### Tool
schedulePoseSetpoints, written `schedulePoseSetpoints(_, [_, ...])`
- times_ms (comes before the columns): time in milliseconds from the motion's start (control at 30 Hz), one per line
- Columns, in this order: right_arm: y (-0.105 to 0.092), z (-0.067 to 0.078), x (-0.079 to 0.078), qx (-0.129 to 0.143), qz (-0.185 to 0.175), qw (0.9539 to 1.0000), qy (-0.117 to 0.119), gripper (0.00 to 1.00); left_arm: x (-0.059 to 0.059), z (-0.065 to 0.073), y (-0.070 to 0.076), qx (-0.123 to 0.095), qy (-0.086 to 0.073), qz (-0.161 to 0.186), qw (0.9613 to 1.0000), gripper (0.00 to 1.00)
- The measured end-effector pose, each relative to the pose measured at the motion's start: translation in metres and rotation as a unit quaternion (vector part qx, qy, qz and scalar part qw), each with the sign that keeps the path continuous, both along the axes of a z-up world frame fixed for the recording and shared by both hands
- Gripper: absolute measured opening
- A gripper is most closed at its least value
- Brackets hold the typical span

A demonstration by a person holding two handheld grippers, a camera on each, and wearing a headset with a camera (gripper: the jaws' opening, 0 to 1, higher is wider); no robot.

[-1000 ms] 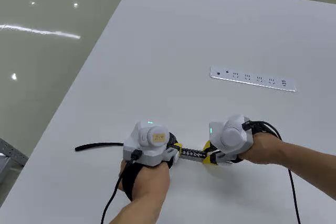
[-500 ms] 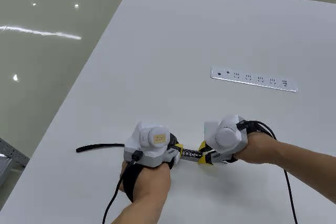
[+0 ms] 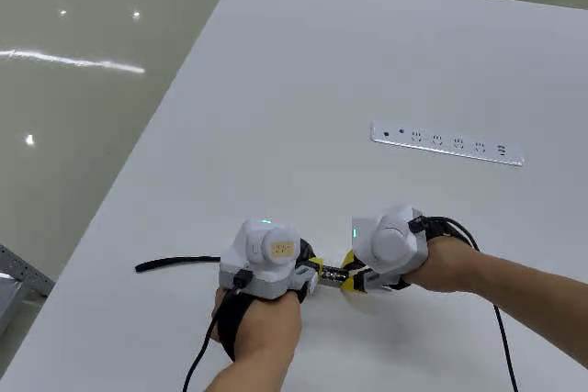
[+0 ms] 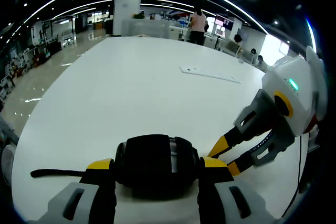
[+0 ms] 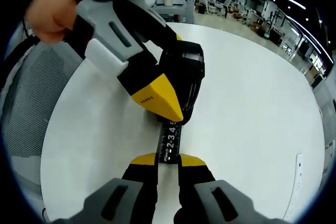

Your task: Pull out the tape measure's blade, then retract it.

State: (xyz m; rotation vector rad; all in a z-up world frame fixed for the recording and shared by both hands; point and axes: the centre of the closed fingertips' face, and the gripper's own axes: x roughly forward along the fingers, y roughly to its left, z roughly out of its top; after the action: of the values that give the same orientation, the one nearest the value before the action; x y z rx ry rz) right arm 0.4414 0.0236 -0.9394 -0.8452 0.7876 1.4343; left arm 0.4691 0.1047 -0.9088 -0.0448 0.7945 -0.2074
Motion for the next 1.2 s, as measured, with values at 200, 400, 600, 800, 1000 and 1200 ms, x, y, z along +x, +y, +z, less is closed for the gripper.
schedulePoseSetpoints(200, [0.002,0.000,0.000,0.001,0.005,1.0000,-0.002,0.14,0.000,0.000,0.000,0.000,0.000,-0.001,1.0000,0.59])
schedulePoseSetpoints(400, [0.008,0.000,0.000,0.006,0.008,0.9999,-0.008,0.14,0.000,0.000,0.000,-0.001,-0.001,-0.001,1.0000,0.59])
schedulePoseSetpoints(600, [0.011,-0.001,0.001,0.011,0.002,0.9999,-0.010,0.14,0.000,0.000,0.000,-0.002,-0.001,-0.001,1.0000,0.59])
schedulePoseSetpoints(800, [0.013,-0.001,0.002,0.014,0.001,0.9999,-0.008,0.14,0.000,0.000,0.000,-0.002,0.002,0.000,1.0000,0.59])
schedulePoseSetpoints(1000, [0.015,-0.001,0.002,0.017,0.002,0.9998,-0.010,0.14,0.000,0.000,0.001,-0.003,0.002,-0.001,1.0000,0.59])
schedulePoseSetpoints(1200, [0.017,-0.001,0.002,0.018,0.004,0.9998,-0.011,0.14,0.000,0.000,0.001,-0.001,-0.001,-0.003,1.0000,0.59])
